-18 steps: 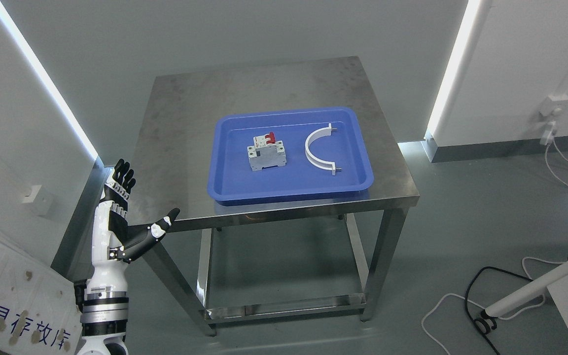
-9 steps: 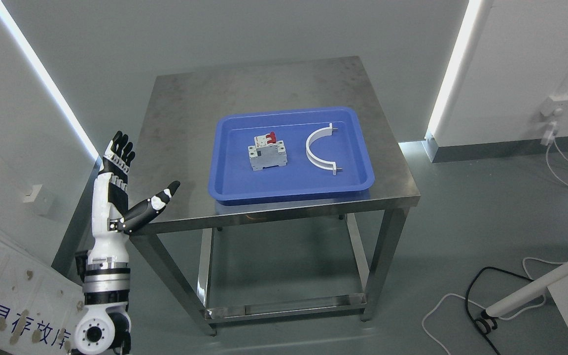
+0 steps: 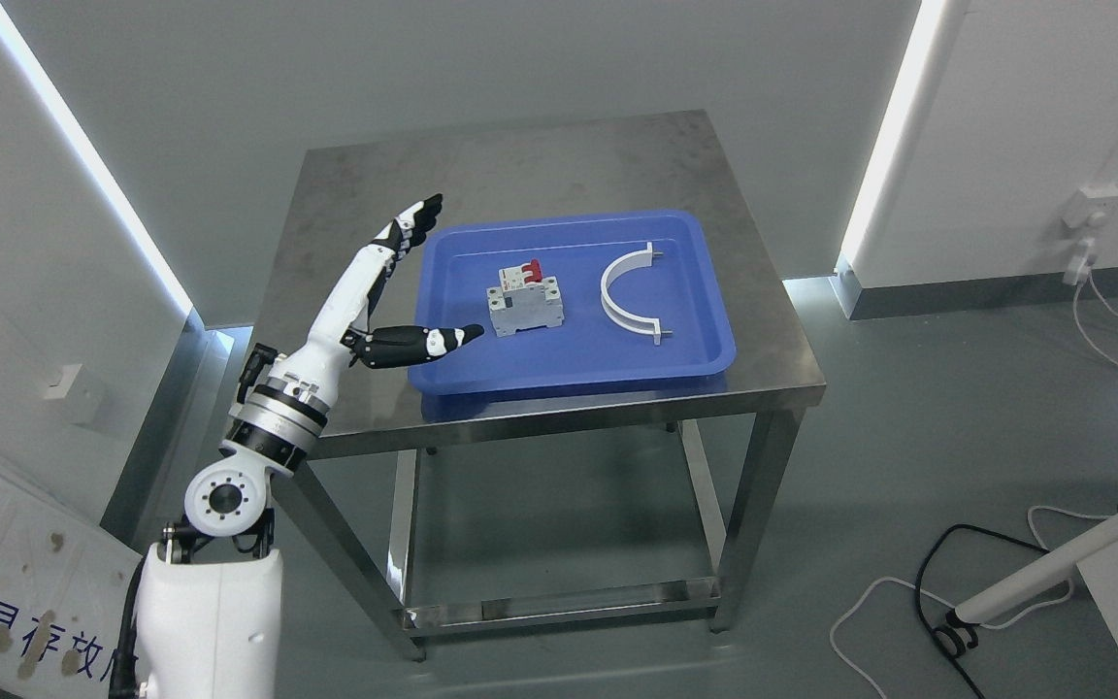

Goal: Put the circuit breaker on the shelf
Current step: 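Close the left hand around the grey-and-red circuit breaker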

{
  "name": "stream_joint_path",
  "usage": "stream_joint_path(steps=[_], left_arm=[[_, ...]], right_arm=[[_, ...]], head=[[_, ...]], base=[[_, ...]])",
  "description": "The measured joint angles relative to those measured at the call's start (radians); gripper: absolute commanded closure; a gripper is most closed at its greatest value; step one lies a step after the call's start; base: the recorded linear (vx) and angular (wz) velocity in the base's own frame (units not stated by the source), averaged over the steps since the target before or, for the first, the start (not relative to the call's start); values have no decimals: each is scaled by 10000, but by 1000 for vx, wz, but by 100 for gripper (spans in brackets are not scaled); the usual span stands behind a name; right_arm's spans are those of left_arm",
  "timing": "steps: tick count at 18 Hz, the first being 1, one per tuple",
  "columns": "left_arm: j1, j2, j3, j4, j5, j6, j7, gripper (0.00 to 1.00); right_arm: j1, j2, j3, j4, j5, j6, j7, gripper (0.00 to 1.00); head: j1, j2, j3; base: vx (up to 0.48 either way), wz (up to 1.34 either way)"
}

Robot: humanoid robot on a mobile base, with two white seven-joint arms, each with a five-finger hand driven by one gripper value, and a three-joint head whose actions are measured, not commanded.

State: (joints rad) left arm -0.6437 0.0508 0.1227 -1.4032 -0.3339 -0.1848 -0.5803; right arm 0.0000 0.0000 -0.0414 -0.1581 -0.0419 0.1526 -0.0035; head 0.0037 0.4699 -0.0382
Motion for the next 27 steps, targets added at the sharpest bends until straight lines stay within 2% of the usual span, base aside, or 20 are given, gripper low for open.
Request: stream_joint_path(steps=[6,10,15,21,27], left_arm=[[-2409,119,-962,1995,-1670,1330,-849,3],[-3287,160,-1513,3102,-2229,1749,-912,5],[-3786,154,-2020,4126,-2578,2118,-968,16],[-4022,79,-2373,5009,-2934,2441,-978,22],[-4108,29,-2515,5490,-3140,2532,-982,37]], right_arm=[[0,0,0,0,-1,-6,0,0],[0,0,0,0,-1,-7,-1,0],[-1,0,0,0,-2,-7,0,0],[-1,0,0,0,-2,-7,0,0],[0,0,0,0,-4,-7,-1,0]], head=[[0,0,0],[0,0,0],[0,0,0],[0,0,0],[0,0,0]], base=[[0,0],[0,0],[0,0],[0,0],[0,0]])
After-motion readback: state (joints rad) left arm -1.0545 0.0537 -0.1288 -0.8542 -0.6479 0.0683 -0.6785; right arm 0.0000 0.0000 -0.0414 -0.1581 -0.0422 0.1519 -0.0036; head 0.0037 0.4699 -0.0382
